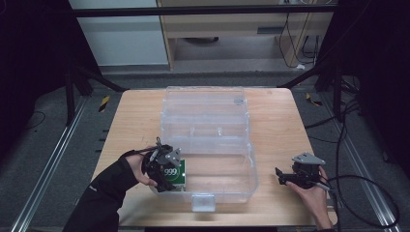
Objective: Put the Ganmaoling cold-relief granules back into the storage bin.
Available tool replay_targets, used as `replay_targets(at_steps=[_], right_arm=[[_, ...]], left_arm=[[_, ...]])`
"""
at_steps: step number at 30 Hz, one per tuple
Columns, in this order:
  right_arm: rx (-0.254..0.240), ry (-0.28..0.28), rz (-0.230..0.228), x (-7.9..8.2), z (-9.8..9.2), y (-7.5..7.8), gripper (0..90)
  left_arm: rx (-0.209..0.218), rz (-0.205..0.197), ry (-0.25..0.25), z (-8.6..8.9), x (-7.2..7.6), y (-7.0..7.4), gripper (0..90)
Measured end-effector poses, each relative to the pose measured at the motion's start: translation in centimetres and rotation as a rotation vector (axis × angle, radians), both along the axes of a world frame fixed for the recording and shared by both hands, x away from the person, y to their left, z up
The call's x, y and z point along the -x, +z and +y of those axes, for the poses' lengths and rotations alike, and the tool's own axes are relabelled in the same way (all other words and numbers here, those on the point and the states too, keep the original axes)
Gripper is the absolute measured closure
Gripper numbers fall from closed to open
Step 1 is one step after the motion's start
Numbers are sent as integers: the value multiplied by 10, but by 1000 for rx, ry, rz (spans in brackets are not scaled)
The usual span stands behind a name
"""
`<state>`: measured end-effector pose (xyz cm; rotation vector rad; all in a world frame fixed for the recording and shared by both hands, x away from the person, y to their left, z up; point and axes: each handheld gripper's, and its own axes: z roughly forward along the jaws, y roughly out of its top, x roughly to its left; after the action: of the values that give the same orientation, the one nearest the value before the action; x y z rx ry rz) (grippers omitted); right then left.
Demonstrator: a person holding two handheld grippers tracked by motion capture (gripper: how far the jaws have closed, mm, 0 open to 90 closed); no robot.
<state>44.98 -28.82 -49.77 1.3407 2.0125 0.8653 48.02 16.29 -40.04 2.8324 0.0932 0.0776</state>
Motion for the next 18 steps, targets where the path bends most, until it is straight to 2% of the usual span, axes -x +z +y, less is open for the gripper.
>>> replay_targets(at_steps=[5, 9, 13, 15, 16, 18], right_arm=[[-1, -1, 4, 0, 0, 0, 26], [1, -1, 3, 0, 0, 0, 25], [0, -3, 4, 0, 0, 0, 25], [3, -2, 1, 0, 0, 0, 25], [-1, -5, 0, 0, 0, 1, 26], [-9, -11, 3, 1, -1, 1, 33]], left_arm=[[-4, -8, -7, 1, 1, -2, 124], [59, -14, 14, 3, 3, 5, 82], [69, -43, 18, 5, 5, 12, 87], [93, -53, 27, 7, 6, 16, 90], [114, -63, 38, 9, 7, 19, 96], [132, -59, 71, 14, 9, 24, 113]])
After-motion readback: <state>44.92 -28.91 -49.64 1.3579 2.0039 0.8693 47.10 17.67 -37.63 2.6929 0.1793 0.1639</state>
